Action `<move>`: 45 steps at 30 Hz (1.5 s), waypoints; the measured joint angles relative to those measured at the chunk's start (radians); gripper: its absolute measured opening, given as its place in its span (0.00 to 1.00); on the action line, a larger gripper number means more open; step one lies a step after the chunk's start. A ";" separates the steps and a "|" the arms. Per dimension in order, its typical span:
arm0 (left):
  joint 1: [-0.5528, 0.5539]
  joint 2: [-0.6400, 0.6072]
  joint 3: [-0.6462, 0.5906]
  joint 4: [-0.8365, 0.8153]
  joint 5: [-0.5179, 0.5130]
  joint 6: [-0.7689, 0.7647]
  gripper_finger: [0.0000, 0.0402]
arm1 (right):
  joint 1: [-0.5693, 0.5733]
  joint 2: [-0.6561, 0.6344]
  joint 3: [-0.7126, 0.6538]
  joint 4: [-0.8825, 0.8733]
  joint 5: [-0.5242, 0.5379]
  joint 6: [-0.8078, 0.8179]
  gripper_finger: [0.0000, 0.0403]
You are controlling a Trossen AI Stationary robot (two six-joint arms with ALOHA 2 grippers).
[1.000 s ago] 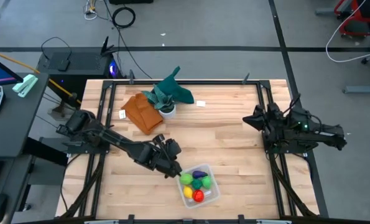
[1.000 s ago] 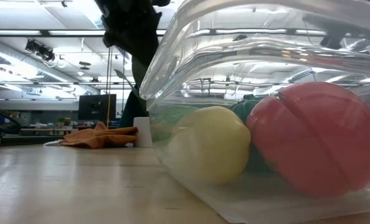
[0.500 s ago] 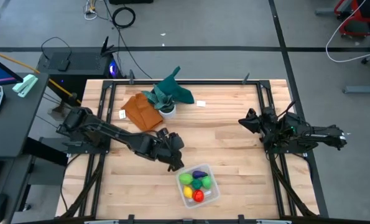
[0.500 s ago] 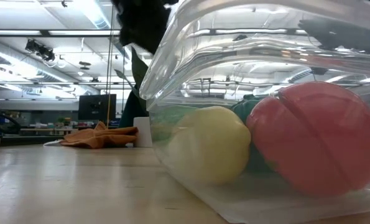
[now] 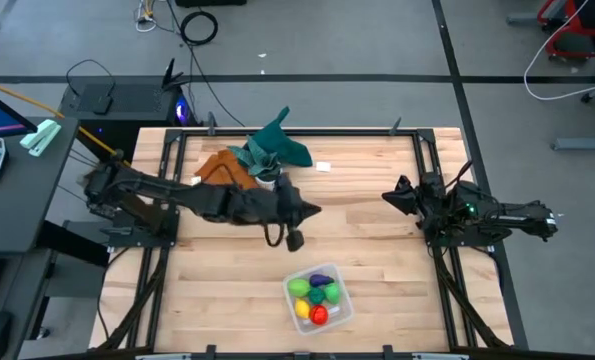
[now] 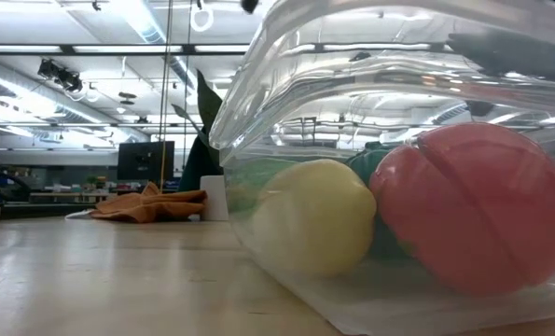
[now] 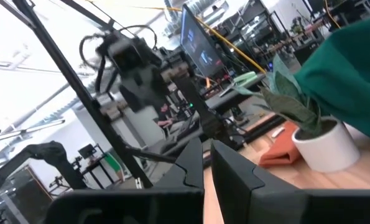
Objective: Pick and placing Produce into tupperware
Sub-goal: Return to Home Position
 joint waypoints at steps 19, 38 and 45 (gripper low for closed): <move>0.052 -0.124 -0.668 1.151 0.187 0.013 0.02 | 0.000 0.000 0.000 -0.051 0.002 0.092 0.00; 0.059 -0.580 -1.061 1.163 0.119 0.066 0.01 | 0.000 0.000 0.000 -0.092 0.017 0.135 0.00; 0.059 -0.670 -1.204 1.254 0.114 0.058 0.01 | 0.000 0.001 0.000 -0.114 0.023 0.141 0.00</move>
